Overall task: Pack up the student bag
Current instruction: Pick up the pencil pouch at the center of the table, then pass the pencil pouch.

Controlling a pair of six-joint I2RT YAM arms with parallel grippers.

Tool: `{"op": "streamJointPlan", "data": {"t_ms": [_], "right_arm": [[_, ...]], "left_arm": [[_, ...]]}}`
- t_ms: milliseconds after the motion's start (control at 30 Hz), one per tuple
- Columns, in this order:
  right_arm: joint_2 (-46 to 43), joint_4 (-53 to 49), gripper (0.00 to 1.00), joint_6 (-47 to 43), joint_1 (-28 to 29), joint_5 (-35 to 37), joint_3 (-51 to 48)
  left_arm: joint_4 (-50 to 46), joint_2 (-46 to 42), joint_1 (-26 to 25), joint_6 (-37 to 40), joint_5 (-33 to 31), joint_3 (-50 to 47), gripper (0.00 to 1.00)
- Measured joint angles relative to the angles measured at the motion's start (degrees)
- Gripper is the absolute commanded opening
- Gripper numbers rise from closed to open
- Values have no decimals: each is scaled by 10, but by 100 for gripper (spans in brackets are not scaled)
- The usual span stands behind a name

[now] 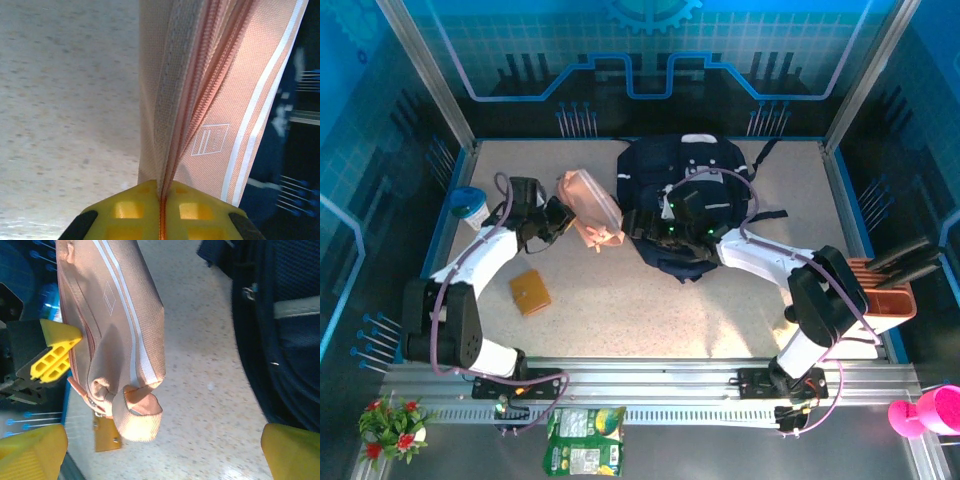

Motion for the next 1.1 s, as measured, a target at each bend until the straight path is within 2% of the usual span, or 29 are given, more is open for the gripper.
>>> {"op": "streamJointPlan", "data": {"t_ms": [233, 400, 567, 700, 900, 1000, 1100], "right_arm": [[3, 126, 97, 61, 0, -28, 2], [32, 166, 92, 80, 1, -51, 17], [65, 193, 83, 99, 2, -77, 24], [87, 194, 71, 107, 2, -92, 43], [102, 198, 43, 113, 2, -105, 71], [106, 198, 25, 115, 2, -109, 73], [106, 192, 16, 109, 2, -106, 73]], "left_arm": [[89, -24, 0, -106, 38, -28, 9], [113, -24, 0, -140, 56, -28, 9], [124, -24, 0, -157, 71, -28, 9], [125, -25, 0, -158, 74, -28, 9], [127, -25, 0, -157, 74, -28, 12], [127, -25, 0, -154, 74, -28, 22], [122, -25, -2, -134, 73, -27, 38]]}}
